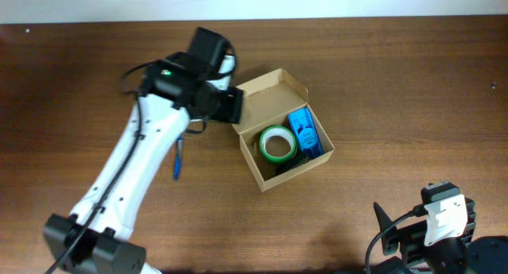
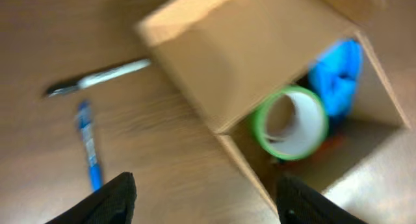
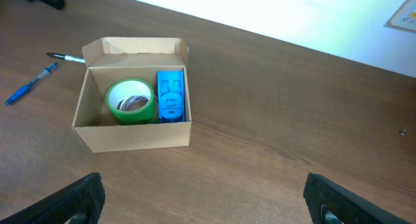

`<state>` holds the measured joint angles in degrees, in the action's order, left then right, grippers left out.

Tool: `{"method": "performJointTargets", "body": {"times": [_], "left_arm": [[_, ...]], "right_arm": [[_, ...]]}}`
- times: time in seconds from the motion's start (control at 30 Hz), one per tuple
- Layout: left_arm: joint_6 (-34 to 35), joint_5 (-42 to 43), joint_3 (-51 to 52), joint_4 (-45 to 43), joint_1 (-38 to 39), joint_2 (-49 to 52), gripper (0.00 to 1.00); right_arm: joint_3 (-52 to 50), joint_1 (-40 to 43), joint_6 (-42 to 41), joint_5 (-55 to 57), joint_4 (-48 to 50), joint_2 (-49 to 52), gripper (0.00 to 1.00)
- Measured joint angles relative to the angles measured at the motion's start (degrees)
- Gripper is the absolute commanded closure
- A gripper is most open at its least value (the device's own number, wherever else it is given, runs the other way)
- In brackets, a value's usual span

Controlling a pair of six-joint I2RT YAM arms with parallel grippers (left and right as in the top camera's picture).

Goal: Pack container
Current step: 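Move the left gripper back to the blue pen and grasp it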

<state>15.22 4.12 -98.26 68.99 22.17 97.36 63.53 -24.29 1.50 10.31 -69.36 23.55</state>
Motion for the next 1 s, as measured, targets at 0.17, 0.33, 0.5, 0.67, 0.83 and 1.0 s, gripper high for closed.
{"method": "performJointTargets", "body": {"times": [0.17, 0.33, 0.5, 0.67, 0.83, 1.0], "left_arm": [[6.2, -2.2, 8.1, -0.1, -4.5, -2.2, 0.00], [8.3, -2.7, 18.6, -3.1, -6.9, -2.5, 0.00], [8.7, -2.6, 27.6, -7.0, -8.7, -2.5, 0.00], [8.9, -2.6, 32.8, -7.8, -12.7, -2.4, 0.04], [9.1, -2.8, 34.2, -7.8, -16.3, -1.5, 0.05], [9.1, -3.1, 34.3, -9.5, -16.6, 3.4, 0.05]], "right_arm": [[0.0, 0.0, 0.0, 0.0, 0.0, 0.0, 0.01], [0.0, 0.0, 0.0, 0.0, 0.0, 0.0, 0.01], [0.0, 0.0, 0.0, 0.0, 0.0, 0.0, 0.01], [0.0, 0.0, 0.0, 0.0, 0.0, 0.0, 0.01], [0.0, 0.0, 0.0, 0.0, 0.0, 0.0, 0.01], [0.0, 0.0, 0.0, 0.0, 0.0, 0.0, 0.01]]}}
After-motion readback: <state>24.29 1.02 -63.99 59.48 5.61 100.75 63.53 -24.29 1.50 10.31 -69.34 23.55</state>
